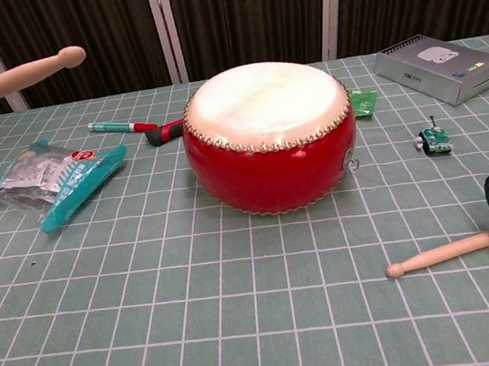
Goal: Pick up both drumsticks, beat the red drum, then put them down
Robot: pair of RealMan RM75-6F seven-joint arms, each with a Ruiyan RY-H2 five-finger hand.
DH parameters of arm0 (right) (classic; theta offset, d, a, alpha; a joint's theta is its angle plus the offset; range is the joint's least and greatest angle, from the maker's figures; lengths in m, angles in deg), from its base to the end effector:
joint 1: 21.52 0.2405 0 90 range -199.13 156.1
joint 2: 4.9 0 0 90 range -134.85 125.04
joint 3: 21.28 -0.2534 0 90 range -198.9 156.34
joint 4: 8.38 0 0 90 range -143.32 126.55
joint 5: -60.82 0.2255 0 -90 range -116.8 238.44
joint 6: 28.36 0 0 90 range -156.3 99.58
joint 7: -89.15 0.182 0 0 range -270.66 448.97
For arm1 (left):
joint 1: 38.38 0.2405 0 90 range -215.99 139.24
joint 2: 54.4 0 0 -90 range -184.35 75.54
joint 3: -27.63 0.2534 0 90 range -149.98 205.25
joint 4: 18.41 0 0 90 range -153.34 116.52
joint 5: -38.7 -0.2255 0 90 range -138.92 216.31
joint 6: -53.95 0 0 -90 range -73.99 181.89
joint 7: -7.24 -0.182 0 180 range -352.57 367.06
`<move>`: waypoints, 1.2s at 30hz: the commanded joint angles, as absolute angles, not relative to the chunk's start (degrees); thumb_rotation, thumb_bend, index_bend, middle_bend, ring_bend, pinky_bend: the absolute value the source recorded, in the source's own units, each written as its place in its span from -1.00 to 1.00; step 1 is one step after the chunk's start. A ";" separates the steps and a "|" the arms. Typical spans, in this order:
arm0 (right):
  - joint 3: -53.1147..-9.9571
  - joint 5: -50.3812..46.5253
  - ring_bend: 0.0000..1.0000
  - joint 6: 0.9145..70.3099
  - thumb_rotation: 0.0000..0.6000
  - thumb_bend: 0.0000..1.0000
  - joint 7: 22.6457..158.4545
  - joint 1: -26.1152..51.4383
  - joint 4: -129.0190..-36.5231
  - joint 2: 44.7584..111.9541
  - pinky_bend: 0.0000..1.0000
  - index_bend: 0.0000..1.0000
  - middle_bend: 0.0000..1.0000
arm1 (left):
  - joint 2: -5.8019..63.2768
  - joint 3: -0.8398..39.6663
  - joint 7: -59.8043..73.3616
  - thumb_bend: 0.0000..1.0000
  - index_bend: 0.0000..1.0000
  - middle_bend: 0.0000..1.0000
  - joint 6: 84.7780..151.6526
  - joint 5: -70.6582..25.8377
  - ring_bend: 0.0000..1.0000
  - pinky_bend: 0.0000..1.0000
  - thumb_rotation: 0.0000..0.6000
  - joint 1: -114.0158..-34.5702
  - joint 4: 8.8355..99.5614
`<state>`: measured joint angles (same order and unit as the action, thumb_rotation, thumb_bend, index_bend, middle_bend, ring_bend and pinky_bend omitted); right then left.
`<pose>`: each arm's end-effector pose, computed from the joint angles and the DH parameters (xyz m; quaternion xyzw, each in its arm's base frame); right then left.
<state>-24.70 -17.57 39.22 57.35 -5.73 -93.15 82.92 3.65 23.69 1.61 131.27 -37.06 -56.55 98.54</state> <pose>-0.2627 -0.2633 -0.0276 0.7318 -0.3380 0.2644 0.5294 -0.2023 0.2657 0.1245 -0.5990 -0.4607 -0.4441 0.4814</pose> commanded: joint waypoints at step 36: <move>-24.63 -10.36 1.00 37.51 1.00 0.20 51.67 -3.96 -90.40 84.05 0.99 0.47 1.00 | 3.52 22.16 1.06 0.02 0.51 1.00 130.00 -36.22 1.00 1.00 1.00 -55.82 98.77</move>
<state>-24.60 -10.46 37.50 51.60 -3.95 -90.30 84.12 3.52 22.16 1.06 130.00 -36.22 -55.82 98.77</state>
